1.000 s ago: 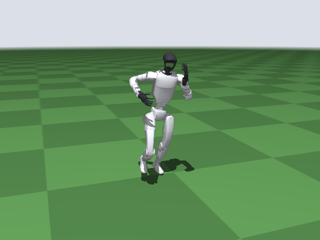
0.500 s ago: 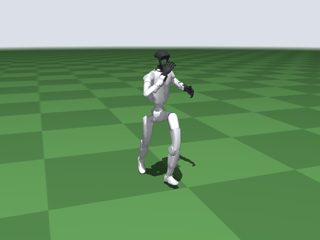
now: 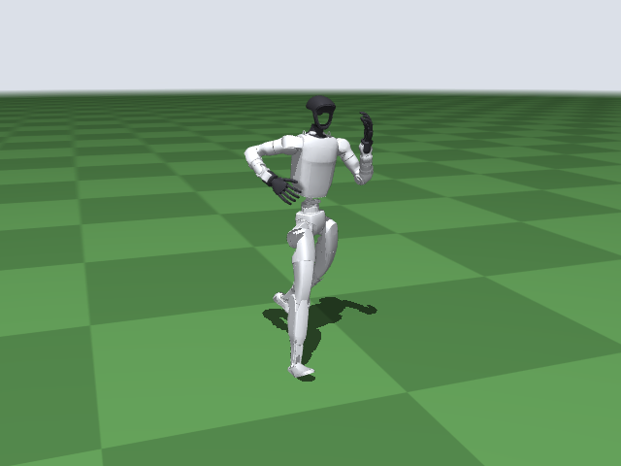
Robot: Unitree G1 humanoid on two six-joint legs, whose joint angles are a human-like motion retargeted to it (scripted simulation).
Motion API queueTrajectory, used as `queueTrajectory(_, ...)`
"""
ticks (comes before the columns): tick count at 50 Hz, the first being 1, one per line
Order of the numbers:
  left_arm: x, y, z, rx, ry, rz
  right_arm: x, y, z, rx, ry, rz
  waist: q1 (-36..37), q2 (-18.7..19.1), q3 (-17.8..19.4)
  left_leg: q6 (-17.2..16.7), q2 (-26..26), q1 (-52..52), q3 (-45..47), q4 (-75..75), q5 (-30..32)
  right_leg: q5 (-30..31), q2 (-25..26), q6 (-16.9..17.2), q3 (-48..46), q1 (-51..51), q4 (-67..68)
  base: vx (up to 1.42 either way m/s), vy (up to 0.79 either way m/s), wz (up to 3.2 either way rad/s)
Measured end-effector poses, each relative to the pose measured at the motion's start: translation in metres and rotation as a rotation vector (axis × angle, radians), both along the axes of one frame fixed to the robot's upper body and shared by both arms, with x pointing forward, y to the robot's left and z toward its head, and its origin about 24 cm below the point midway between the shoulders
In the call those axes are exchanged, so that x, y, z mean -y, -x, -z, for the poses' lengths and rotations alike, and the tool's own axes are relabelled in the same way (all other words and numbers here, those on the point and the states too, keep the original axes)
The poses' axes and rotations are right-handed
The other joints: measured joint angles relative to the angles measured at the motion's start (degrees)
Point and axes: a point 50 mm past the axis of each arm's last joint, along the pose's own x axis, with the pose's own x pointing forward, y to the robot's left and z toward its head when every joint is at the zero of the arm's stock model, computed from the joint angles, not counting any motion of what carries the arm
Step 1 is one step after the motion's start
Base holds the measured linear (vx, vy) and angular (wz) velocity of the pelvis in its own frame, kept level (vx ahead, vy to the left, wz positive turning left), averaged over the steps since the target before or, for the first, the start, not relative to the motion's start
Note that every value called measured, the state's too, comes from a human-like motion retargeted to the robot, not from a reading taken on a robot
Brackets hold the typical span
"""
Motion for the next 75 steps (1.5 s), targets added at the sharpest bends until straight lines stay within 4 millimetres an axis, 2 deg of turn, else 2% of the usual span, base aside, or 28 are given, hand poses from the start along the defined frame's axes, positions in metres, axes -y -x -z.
queueTrajectory(4, -0.031, -0.027, 0.063, -0.355, -0.121, -0.222, 0.008, -0.013, 0.016, 0.018, 0.007, 0.067, 6.01, 0.65, 2.78, 5.73, 0.65, -15.01, -7.59, 42.79, -14.56, 6.74, -2.45, -2.1, -1.7, 0.76, 4.69, 1.19, -0.92, 0.46)
queueTrajectory(5, -0.043, -0.034, 0.089, -0.495, -0.148, -0.291, 0.009, -0.021, 0.024, 0.037, -0.021, 0.109, 8.43, 2.25, 3.3, 6.73, 0.04, -19.87, -9.97, 52.13, -17.5, 9.1, -1.94, -3.31, -2.21, -0.51, 8.89, 1.04, -0.75, -0.17)
queueTrajectory(7, -0.07, -0.036, 0.163, -0.877, -0.077, -0.377, 0.001, -0.059, 0.031, 0.132, -0.058, 0.124, 14.89, 5.62, 5.61, 7.26, -1.51, -27.31, -11.9, 63.28, -23.33, 1.26, 0.31, -5.35, -0.68, -5.09, 24.05, 1.03, -0.66, -0.69)
queueTrajectory(9, -0.092, -0.007, 0.227, -1.204, 0.068, -0.417, -0.026, -0.109, 0.002, 0.342, -0.002, -0.017, 21.15, 7.39, 7.55, 5.93, -2.9, -34.12, -9.99, 67.3, -26.21, -7.09, 1.84, -7.26, 0.81, -7.29, 36.08, 1.04, -0.57, -0.81)
queueTrajectory(11, -0.104, 0.026, 0.252, -1.355, 0.024, -0.442, -0.068, -0.146, -0.047, 0.591, -0.028, -0.182, 27.1, 6.63, 6.81, 8.81, -6.42, -41.96, -7.67, 64.35, -27.45, -9.59, 3.31, -7.73, 0.07, -6.06, 37.96, 0.98, -0.48, -0.27)
queueTrajectory(13, -0.11, 0.043, 0.248, -1.403, -0.127, -0.424, -0.103, -0.154, -0.094, 0.782, -0.183, -0.287, 33.76, 3.99, 3.4, 11.33, -11.84, -50.29, -6.1, 54.71, -25.17, -8.83, 4.65, -7.41, -2.28, -3.01, 33.22, 0.96, -0.33, 0.4)
queueTrajectory(17, -0.119, 0.065, 0.236, -1.489, -0.192, -0.348, -0.146, -0.121, -0.143, 0.963, -0.383, -0.535, 45.04, 0.76, -0.87, 12.26, -15.02, -47.63, 3.01, 13.05, -14.39, 5.74, 8.09, -6.13, -1.17, 3.54, 31.11, 1.08, -0.19, 0.82)
queueTrajectory(20, -0.126, 0.081, 0.229, -1.495, -0.084, -0.352, -0.17, -0.088, -0.16, 1.022, -0.45, -0.781, 49.17, 6.18, -0.07, 2.35, -11.22, -33.49, 17.12, -18.44, -1.45, 15.96, 16.98, -3.95, 5.92, 7.07, 38.57, 1.12, -0.22, 0.57)
queueTrajectory(23, -0.123, 0.083, 0.225, -1.446, 0.096, -0.372, -0.178, -0.069, -0.163, 1.011, -0.56, -0.873, 47.08, 12.59, -0.88, -2.58, -6.44, -28.04, 30.12, -24.71, 4.99, 9.83, 17.63, -11.99, 0.14, 7.38, 53.43, 1.04, -0.25, 1.29)
queueTrajectory(26, -0.108, 0.059, 0.22, -1.337, 0.157, -0.36, -0.171, -0.072, -0.153, 0.975, -0.623, -0.764, 39.76, 14.22, 0.64, 2.32, -5.86, -26.7, 28.76, -20.25, -9.28, -1.97, 11.51, -16.34, -3.72, 3.14, 72.37, 0.85, -0.3, 2.58)
queueTrajectory(29, -0.087, 0.003, 0.213, -1.213, 0.142, -0.288, -0.154, -0.099, -0.124, 0.902, -0.562, -0.529, 30.68, 11.15, 6.08, 10.3, -6.52, -31.26, 16.57, -3.09, -26.63, -14.81, 5.81, -17.97, -0.44, -4.23, 87.4, 0.62, -0.48, 3.29)
queueTrajectory(33, -0.036, -0.066, 0.155, -0.941, 0.052, -0.143, -0.12, -0.117, -0.074, 0.755, -0.55, -0.166, 21.24, 9.42, 12.33, 9.43, -7.9, -31.16, 3.41, 2.55, -30.04, -22.09, 8.16, -17.24, 6.69, -15.02, 87.41, 0.54, -0.37, 3.27)
queueTrajectory(37, 0.004, -0.046, 0.104, -0.649, -0.02, 0.072, -0.085, -0.078, -0.061, 0.647, -0.567, -0.065, 10.19, 14.26, 12.2, 0.31, -5.98, -23.98, -9.94, -8.22, -18.66, -11.45, 15.0, -12.23, 6.16, -13.93, 59.63, 0.69, -0.17, 3.57)
queueTrajectory(40, 0.013, -0.026, 0.089, -0.544, -0.062, 0.179, -0.066, -0.06, -0.049, 0.542, -0.528, 0.0, 3.94, 14.14, 9.83, -4.84, -6.62, -21.24, -11.81, -12.19, -9.6, -3.4, 13.42, -7.58, 1.97, -7.11, 29.51, 0.69, -0.23, 3.56)
queueTrajectory(43, 0.016, -0.017, 0.078, -0.482, -0.03, 0.225, -0.053, -0.052, -0.04, 0.464, -0.397, 0.021, 1.91, 8.74, 8.19, -1.15, -9.44, -18.68, -0.91, -8.0, -11.6, 3.41, 7.73, -2.34, 4.29, -1.07, 8.06, 0.61, -0.38, 3.35)
queueTrajectory(45, 0.01, -0.01, 0.074, -0.436, -0.026, 0.229, -0.044, -0.048, -0.04, 0.42, -0.281, -0.02, 2.61, 6.49, 8.34, 1.77, -8.78, -22.38, 4.17, 9.83, -19.93, 6.79, 4.61, -2.83, 8.18, 1.3, 4.09, 0.51, -0.41, 2.58)
queueTrajectory(47, -0.001, -0.011, 0.075, -0.436, 0.001, 0.166, -0.039, -0.048, -0.037, 0.384, -0.187, -0.05, 5.96, 6.51, 9.63, 5.84, -8.18, -28.36, 2.59, 29.28, -26.54, 5.33, 3.07, -3.61, 9.36, 2.33, 7.19, 0.39, -0.42, 1.79)
queueTrajectory(50, -0.03, -0.029, 0.107, -0.614, 0.117, -0.003, -0.031, -0.066, -0.03, 0.359, -0.129, -0.059, 12.46, 9.63, 12.41, 9.24, -5.87, -39.66, -0.25, 54.97, -33.19, -8.91, 2.75, -3.48, 6.34, 1.6, 19.33, 0.31, -0.35, 1.29)
queueTrajectory(52, -0.053, -0.03, 0.152, -0.835, 0.231, -0.088, -0.038, -0.094, -0.043, 0.468, -0.05, -0.13, 17.42, 11.68, 12.65, 10.64, -5.3, -47.27, 0.18, 64.03, -35.39, -14.53, 2.31, -3.5, 4.66, -0.75, 27.7, 0.35, -0.2, 0.73)
queueTrajectory(54, -0.073, -0.007, 0.18, -0.982, 0.3, -0.11, -0.064, -0.116, -0.078, 0.677, -0.066, -0.225, 22.83, 11.42, 10.37, 11.49, -4.72, -53.98, 3.72, 66.02, -35.46, -14.82, 1.62, -3.71, 3.62, -1.58, 29.53, 0.49, -0.04, 0.3)
queueTrajectory(58, -0.095, 0.04, 0.165, -1.08, 0.004, -0.198, -0.119, -0.106, -0.148, 1.017, -0.333, -0.441, 34.19, 5.35, 3.51, 11.45, -4.17, -60.83, 14.32, 52.94, -31.84, -1.64, 0.17, -5.58, 1.0, 4.34, 17.76, 0.73, 0.26, 0.39)
queueTrajectory(61, -0.093, 0.054, 0.162, -1.118, -0.045, -0.176, -0.139, -0.077, -0.171, 1.152, -0.475, -0.593, 38.33, 0.82, 1.97, 10.68, -5.61, -58.98, 21.8, 34.05, -28.57, 16.17, -1.26, -5.14, -0.62, 10.35, 9.64, 0.87, 0.49, 0.98)
queueTrajectory(63, -0.089, 0.054, 0.163, -1.097, -0.044, -0.19, -0.146, -0.066, -0.174, 1.215, -0.506, -0.608, 38.12, -0.99, 2.57, 9.65, -6.92, -56.11, 25.37, 20.72, -26.46, 22.44, -1.13, -4.0, 1.29, 12.37, 9.03, 0.89, 0.48, 1.33)
queueTrajectory(65, -0.081, 0.043, 0.166, -1.057, -0.021, -0.187, -0.151, -0.065, -0.165, 1.093, -0.693, -0.614, 36.78, -0.76, 4.67, 7.94, -7.35, -52.13, 26.69, 8.97, -24.33, 21.01, 0.94, -4.95, 6.31, 12.5, 14.13, 0.89, 0.43, 1.33)
queueTrajectory(68, -0.059, 0.01, 0.178, -1.033, 0.029, -0.142, -0.151, -0.089, -0.13, 0.939, -0.596, -0.487, 33.55, 0.17, 8.79, 6.49, -8.06, -45.77, 23.29, -1.28, -21.44, 13.24, 3.99, -7.74, 12.64, 6.88, 34.2, 0.88, 0.39, 1.34)
queueTrajectory(71, -0.031, -0.034, 0.188, -1.031, 0.131, -0.142, -0.139, -0.117, -0.073, 0.722, -0.444, -0.275, 27.04, -0.91, 11.89, 8.42, -11.37, -41.64, 16.63, 0.02, -28.2, 4.59, 3.17, -10.15, 14.22, -2.8, 57.84, 0.89, 0.34, 1.7)
queueTrajectory(73, -0.009, -0.062, 0.169, -0.957, 0.343, -0.116, -0.119, -0.123, -0.029, 0.579, -0.366, -0.079, 20.96, -0.16, 13.8, 9.66, -12.45, -39.37, 12.17, 4.08, -33.96, -1.26, 4.68, -11.22, 15.27, -9.4, 69.7, 1.02, 0.26, 2.25)
queueTrajectory(75, 0.03, -0.073, 0.118, -0.823, 0.349, 0.239, -0.093, -0.108, 0.003, 0.434, -0.339, 0.058, 13.85, 2.7, 14.68, 8.47, -11.95, -36.33, 7.21, 6.44, -36.79, -5.07, 6.96, -11.66, 13.94, -15.28, 76.29, 1.16, 0.23, 2.59)
